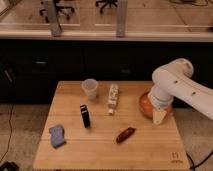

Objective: Knock the eraser over

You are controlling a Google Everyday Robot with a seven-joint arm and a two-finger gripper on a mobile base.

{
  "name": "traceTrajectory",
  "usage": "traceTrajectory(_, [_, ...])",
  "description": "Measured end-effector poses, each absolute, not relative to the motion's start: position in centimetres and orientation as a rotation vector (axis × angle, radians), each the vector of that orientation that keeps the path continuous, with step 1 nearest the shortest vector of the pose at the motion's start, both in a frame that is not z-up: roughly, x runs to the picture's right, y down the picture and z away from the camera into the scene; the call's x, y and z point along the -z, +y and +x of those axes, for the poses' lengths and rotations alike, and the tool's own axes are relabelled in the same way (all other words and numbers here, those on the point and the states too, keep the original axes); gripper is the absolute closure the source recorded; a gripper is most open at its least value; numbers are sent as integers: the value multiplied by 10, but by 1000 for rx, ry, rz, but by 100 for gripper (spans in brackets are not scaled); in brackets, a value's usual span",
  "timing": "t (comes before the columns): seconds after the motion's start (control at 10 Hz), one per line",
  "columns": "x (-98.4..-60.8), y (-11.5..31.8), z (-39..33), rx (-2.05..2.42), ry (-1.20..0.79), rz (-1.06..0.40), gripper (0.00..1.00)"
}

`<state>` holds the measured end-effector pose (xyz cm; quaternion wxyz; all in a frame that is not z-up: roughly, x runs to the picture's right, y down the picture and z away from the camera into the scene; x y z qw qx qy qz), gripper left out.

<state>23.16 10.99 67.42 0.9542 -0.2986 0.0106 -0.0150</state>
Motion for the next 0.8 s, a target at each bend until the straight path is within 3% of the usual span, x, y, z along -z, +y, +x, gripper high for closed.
traceTrajectory(0.8, [-669, 126, 154, 176, -22, -633, 20])
